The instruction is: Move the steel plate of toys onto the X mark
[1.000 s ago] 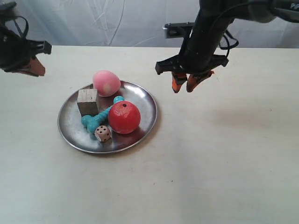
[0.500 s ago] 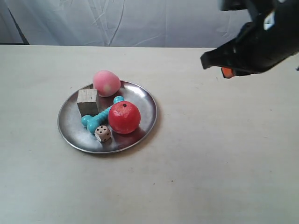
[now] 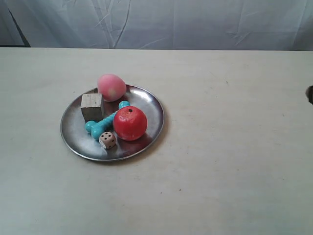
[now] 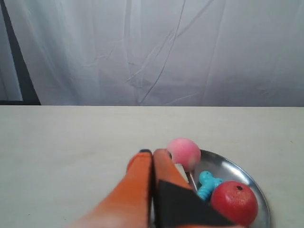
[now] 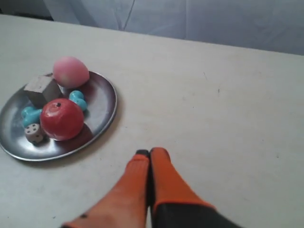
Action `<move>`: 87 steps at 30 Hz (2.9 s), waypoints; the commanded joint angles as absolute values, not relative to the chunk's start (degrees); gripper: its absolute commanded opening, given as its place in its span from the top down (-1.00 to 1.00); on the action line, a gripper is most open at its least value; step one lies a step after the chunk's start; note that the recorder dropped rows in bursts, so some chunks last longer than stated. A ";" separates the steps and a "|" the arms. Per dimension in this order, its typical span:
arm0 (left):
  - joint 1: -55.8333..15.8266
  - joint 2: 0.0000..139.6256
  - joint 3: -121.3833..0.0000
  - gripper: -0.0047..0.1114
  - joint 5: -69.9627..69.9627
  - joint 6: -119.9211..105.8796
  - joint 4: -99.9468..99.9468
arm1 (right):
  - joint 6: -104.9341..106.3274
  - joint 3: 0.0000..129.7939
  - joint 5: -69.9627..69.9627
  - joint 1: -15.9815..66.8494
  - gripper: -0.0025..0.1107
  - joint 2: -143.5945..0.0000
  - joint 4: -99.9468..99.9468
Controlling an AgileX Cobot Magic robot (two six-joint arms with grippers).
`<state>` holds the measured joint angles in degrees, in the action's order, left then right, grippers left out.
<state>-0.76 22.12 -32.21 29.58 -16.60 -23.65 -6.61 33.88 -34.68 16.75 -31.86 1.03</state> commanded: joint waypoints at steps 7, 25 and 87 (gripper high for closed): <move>-6.44 15.35 -26.82 0.92 46.24 -16.46 -27.80 | -6.66 32.17 -35.41 16.67 0.95 -14.93 -8.12; -7.96 15.36 -26.92 0.92 46.28 -18.34 -29.94 | -6.66 31.90 -35.50 16.44 0.95 -11.10 -8.30; -3.03 11.69 -18.07 0.92 6.53 -24.39 -20.69 | -4.63 0.00 -17.90 -1.64 0.95 0.00 0.54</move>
<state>-5.73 14.05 -22.25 17.94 -23.03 -20.83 -4.75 0.13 -18.77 -1.35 -0.38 0.44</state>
